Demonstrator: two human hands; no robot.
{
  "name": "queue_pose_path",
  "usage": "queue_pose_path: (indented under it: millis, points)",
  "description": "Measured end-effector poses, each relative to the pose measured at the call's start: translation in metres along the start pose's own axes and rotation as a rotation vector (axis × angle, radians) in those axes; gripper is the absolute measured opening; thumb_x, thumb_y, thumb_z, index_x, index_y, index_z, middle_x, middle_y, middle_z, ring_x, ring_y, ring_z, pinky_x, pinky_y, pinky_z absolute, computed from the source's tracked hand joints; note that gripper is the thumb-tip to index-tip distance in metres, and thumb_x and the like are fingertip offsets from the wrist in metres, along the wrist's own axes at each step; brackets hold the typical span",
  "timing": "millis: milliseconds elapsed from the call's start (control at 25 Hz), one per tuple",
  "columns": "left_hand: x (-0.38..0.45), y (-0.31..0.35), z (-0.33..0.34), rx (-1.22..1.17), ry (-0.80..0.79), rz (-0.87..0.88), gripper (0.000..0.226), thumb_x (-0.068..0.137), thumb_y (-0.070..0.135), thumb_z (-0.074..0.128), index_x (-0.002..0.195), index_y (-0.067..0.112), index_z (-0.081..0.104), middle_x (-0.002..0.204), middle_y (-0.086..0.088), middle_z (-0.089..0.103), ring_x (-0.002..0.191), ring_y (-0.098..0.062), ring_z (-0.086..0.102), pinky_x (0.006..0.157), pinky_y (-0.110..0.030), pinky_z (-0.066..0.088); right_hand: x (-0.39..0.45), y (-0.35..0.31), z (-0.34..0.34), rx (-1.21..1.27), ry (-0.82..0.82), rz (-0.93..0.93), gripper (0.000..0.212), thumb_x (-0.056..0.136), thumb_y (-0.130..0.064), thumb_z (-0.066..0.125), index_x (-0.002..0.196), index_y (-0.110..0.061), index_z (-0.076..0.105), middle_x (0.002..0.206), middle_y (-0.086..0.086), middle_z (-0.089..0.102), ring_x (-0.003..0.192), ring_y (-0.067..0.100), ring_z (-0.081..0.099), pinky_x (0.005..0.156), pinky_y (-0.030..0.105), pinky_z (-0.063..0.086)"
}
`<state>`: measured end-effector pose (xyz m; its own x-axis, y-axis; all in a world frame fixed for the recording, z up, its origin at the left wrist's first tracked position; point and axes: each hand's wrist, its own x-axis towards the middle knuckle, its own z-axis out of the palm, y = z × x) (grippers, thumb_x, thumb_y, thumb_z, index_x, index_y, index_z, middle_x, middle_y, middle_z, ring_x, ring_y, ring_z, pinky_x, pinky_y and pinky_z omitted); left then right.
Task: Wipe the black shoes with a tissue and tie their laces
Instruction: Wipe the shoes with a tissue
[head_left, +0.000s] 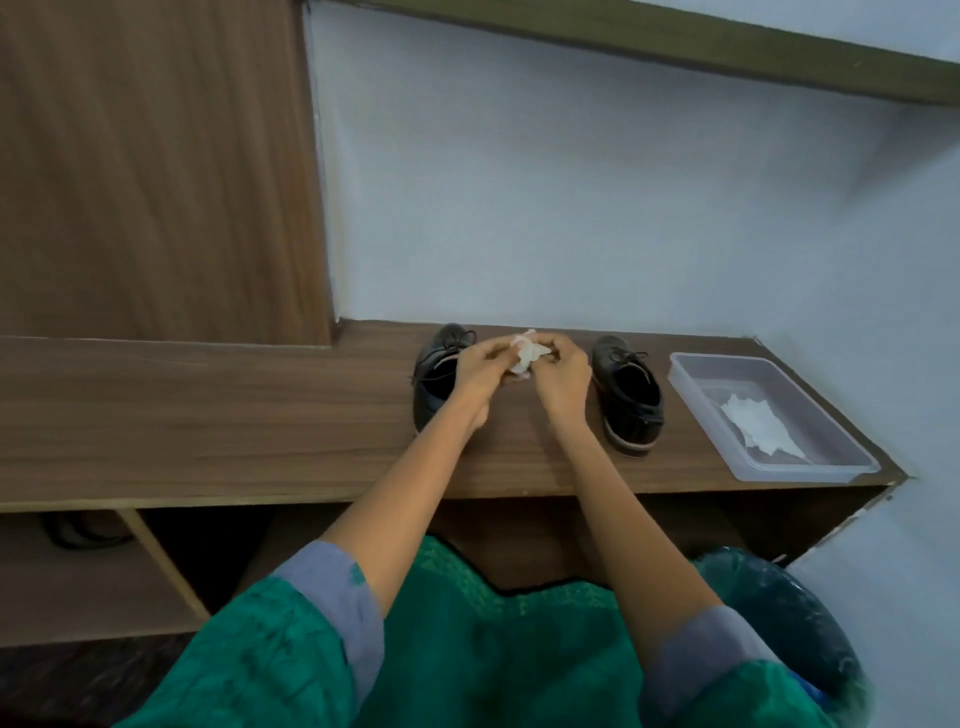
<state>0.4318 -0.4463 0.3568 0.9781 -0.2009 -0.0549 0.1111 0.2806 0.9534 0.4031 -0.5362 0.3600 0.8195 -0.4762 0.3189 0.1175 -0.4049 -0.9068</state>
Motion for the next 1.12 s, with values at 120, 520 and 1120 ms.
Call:
queue_pose_path:
  millis: [120, 520, 1120]
  points:
    - [-0.007, 0.01, -0.047, -0.024, 0.318, 0.101, 0.028, 0.084, -0.001, 0.063, 0.112, -0.004, 0.063, 0.104, -0.012, 0.066, 0.091, -0.016, 0.06, 0.083, -0.027, 0.054, -0.014, -0.001, 0.04, -0.115, -0.147, 0.155, 0.023, 0.09, -0.015, 0.054, 0.11, -0.011, 0.064, 0.109, 0.005, 0.067, 0.1, 0.017, 0.061, 0.086, 0.027, 0.047]
    - [-0.006, -0.041, -0.11, -0.078, 0.598, -0.092, 0.032, 0.083, -0.005, 0.062, 0.114, 0.001, 0.063, 0.118, -0.017, 0.063, 0.106, -0.025, 0.061, 0.094, -0.037, 0.052, -0.01, 0.017, 0.021, -0.527, -0.265, 0.242, 0.026, 0.086, -0.019, 0.058, 0.11, -0.016, 0.065, 0.102, 0.007, 0.071, 0.081, 0.023, 0.069, 0.078, 0.039, 0.058]
    - [0.07, -0.02, -0.063, 1.039, -0.05, 0.343, 0.022, 0.088, 0.006, 0.059, 0.106, 0.007, 0.07, 0.107, -0.009, 0.066, 0.101, -0.021, 0.06, 0.093, -0.03, 0.046, -0.044, 0.084, -0.048, -0.265, -0.396, 0.009, 0.074, 0.074, -0.03, 0.077, 0.139, -0.021, 0.042, 0.137, -0.009, 0.048, 0.124, 0.002, 0.043, 0.098, 0.013, 0.035]
